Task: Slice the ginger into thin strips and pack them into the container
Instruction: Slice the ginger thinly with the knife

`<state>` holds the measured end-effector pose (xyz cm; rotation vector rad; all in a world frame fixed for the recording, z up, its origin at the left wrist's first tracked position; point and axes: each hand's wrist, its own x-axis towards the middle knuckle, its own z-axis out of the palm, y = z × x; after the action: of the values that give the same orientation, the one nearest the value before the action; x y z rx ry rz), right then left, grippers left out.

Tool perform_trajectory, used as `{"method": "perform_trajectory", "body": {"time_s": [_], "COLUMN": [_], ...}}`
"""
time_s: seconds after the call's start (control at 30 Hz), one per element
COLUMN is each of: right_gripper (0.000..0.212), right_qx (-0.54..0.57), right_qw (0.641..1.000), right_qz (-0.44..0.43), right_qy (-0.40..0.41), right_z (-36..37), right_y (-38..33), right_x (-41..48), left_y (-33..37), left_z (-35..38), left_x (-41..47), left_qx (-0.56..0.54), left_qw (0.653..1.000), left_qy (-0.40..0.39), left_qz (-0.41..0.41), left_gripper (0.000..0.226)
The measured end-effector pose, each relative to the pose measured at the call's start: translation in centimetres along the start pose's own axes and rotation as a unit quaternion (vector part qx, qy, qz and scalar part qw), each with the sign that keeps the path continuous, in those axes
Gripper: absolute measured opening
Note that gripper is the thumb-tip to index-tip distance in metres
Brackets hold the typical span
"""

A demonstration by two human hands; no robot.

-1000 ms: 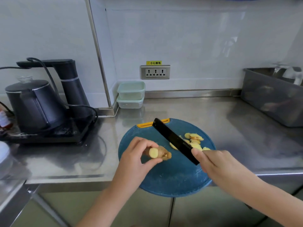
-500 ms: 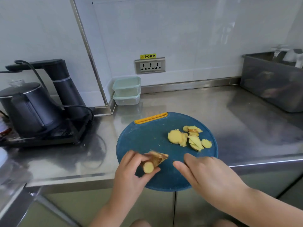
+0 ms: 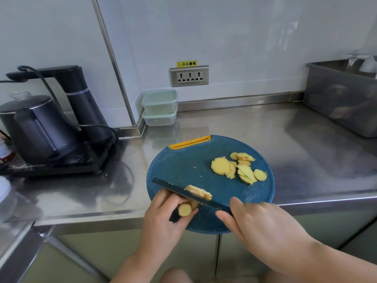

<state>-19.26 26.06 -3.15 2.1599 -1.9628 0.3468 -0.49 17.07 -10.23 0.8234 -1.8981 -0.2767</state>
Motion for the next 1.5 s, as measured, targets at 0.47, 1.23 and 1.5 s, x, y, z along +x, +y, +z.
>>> {"method": "perform_trajectory", "body": {"time_s": [0.47,1.23,1.5], "right_gripper": [0.054,0.040,0.052], "right_qx": [-0.014,-0.028,-0.024], "right_qw": [0.988,0.980,0.976], "right_qz": [-0.031,-0.060,-0.019], "right_qy": [-0.150,-0.188,-0.216], "right_z": [-0.7,-1.5,-1.9], "right_y": [-1.6,-3.8,-2.4], "right_x": [1.1,4.9,3.2], "left_y": [-0.1,0.0,0.1], "left_z": [0.5,0.9,0.6], "left_x": [-0.5,-0.5,-0.5], "left_qx": [0.016,0.004,-0.031], "left_qw": [0.999,0.999,0.999], "left_qy": [0.034,0.048,0.031], "left_qz": [0.015,0.015,-0.010], "left_gripper": [0.023,0.018,0.018]}}
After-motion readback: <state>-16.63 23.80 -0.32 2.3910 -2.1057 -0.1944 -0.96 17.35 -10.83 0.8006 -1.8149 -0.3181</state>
